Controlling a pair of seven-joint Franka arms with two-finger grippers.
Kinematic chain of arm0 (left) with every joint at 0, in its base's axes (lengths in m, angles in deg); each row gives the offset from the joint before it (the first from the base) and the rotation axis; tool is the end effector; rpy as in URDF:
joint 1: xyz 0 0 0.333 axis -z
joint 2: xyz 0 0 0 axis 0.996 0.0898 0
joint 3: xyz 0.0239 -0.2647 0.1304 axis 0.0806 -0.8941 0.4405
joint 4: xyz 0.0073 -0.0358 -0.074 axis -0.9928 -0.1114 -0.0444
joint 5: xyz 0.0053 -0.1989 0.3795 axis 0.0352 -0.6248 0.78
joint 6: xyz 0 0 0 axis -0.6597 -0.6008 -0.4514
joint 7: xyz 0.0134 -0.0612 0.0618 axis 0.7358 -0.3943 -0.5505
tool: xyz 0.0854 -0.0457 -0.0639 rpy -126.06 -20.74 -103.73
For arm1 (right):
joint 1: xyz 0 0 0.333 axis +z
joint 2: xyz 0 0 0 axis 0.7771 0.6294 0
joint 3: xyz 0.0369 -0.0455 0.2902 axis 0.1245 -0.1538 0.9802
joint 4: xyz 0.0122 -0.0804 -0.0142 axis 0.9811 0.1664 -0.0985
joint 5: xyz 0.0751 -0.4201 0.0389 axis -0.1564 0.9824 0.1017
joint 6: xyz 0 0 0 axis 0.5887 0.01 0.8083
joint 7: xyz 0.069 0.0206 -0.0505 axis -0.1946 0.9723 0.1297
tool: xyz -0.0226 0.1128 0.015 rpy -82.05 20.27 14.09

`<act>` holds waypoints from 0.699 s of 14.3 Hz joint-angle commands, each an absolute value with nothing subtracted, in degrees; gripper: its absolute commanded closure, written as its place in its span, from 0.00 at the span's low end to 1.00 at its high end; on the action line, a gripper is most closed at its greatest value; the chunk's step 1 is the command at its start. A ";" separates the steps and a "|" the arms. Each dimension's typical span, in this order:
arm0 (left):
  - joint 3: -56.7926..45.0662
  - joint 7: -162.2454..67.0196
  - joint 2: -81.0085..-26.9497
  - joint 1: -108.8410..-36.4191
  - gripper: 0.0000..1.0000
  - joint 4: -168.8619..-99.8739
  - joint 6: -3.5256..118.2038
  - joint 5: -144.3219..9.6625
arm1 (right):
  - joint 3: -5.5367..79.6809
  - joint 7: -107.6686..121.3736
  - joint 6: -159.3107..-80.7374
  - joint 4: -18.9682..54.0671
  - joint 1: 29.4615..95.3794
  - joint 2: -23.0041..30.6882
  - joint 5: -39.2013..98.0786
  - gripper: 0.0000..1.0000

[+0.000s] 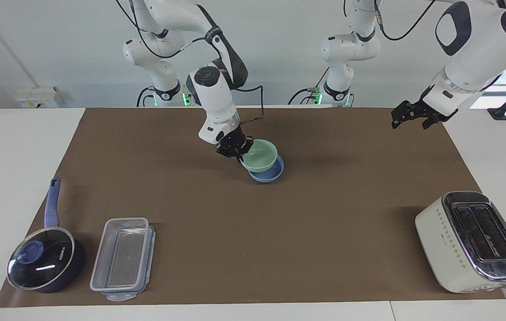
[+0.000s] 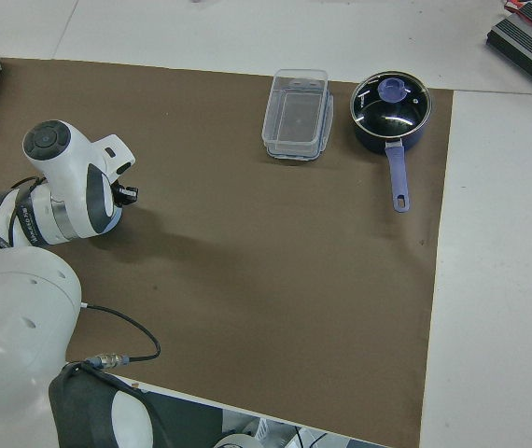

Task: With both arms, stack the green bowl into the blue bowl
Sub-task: 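Lift the green bowl with the right gripper and lower it into the blue bowl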

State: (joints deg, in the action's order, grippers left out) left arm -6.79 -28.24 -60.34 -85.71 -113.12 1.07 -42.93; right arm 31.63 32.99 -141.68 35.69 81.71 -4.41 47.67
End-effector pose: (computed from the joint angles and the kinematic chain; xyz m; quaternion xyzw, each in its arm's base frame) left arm 0.5898 -0.0327 0.5663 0.9947 -0.0615 -0.0822 0.0099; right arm 0.5097 0.3267 0.3204 -0.9916 -0.0502 -0.0465 0.1099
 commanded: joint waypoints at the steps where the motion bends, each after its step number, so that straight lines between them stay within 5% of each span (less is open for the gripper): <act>1: -7.14 -26.45 -61.40 -84.94 0.00 -114.02 2.26 -40.96 | 31.37 34.10 -142.17 33.86 82.55 -2.45 46.67 1.00; 10: -7.23 -27.77 -62.28 -84.85 0.00 -116.40 6.58 -42.02 | 31.37 36.83 -142.52 32.10 84.13 -0.42 47.55 1.00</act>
